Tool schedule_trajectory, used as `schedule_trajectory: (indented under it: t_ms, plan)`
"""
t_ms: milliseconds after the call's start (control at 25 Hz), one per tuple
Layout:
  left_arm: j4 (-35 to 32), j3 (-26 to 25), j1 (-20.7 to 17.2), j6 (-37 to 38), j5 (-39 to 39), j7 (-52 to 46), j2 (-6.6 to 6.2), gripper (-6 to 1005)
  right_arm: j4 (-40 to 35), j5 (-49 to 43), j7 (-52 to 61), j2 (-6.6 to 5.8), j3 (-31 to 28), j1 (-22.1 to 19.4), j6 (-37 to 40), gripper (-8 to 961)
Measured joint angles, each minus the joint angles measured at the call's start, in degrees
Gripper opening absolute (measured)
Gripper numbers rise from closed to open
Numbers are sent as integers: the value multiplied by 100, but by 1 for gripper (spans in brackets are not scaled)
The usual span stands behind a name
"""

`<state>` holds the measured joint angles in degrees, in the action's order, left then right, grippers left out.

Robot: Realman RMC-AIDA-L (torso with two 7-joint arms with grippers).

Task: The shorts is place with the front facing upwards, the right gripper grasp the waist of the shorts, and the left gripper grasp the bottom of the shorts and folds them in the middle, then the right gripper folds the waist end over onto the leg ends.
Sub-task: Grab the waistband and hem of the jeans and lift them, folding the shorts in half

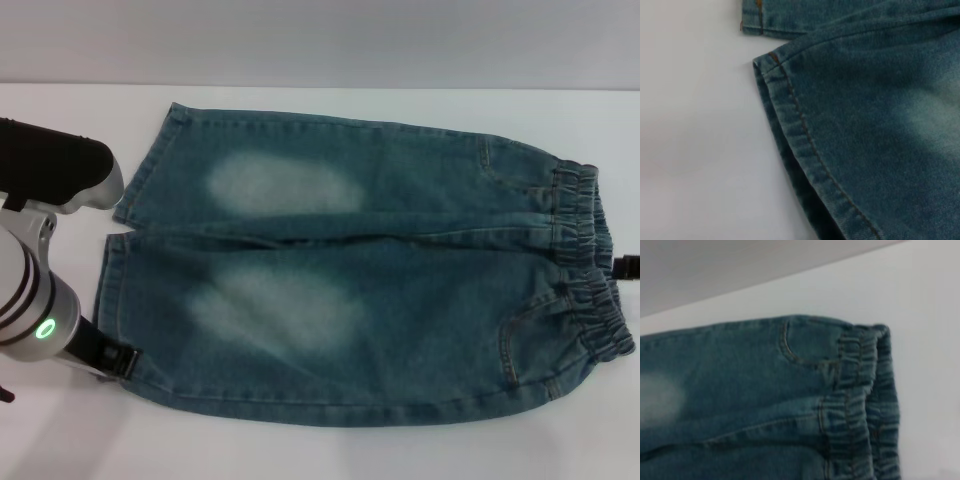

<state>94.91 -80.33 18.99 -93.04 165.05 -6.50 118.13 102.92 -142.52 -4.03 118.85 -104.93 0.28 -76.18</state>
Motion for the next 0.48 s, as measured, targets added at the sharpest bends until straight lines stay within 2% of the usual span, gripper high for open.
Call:
schedule_trajectory:
  t_ms: [480]
  plan:
    - [-69,0,130,18,0,7,0,85,-522,-18,16,14,43,17,100,793]
